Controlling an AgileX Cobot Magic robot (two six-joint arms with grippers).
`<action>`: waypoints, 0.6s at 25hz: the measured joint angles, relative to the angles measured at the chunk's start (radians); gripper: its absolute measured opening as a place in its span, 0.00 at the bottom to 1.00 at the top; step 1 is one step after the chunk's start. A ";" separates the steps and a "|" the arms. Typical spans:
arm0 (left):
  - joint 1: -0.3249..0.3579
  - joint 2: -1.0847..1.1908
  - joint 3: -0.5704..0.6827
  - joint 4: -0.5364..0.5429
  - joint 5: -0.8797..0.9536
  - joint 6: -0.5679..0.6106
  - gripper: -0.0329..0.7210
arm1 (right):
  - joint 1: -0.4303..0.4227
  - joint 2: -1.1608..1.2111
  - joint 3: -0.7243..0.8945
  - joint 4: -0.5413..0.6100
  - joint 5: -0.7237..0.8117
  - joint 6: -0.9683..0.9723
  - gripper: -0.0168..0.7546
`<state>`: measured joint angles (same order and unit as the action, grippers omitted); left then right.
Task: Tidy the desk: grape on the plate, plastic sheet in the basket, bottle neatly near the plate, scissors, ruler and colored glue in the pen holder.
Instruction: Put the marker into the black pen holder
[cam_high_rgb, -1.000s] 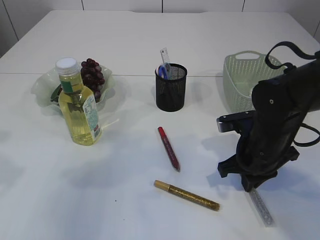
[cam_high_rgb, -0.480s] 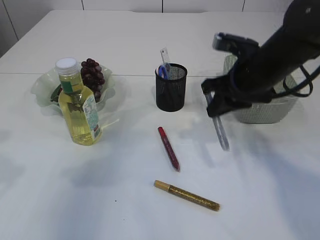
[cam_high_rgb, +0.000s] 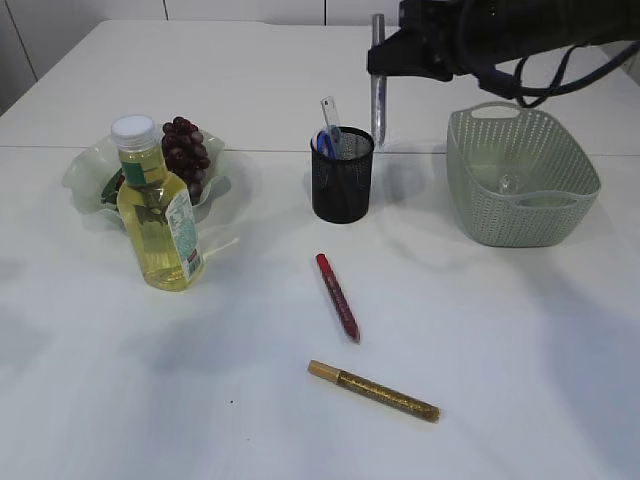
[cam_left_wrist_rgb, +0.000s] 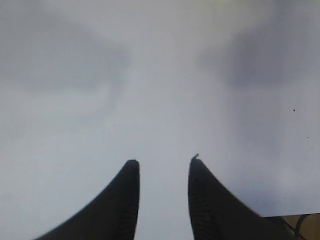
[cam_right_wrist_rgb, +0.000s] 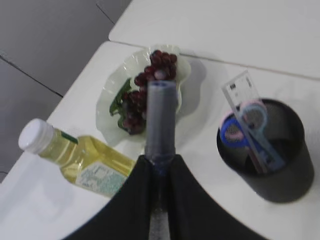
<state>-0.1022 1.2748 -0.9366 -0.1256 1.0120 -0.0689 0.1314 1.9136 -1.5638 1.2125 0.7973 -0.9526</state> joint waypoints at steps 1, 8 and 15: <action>0.000 0.000 0.000 -0.002 0.002 0.000 0.37 | -0.002 0.029 -0.018 0.054 0.005 -0.058 0.11; 0.000 0.000 0.000 -0.030 0.023 0.000 0.37 | -0.002 0.227 -0.180 0.315 0.054 -0.394 0.11; 0.000 0.000 0.000 -0.041 0.055 0.000 0.37 | -0.002 0.323 -0.258 0.364 0.028 -0.683 0.11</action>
<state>-0.1022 1.2748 -0.9366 -0.1662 1.0668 -0.0689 0.1291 2.2362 -1.8216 1.5763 0.8251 -1.6355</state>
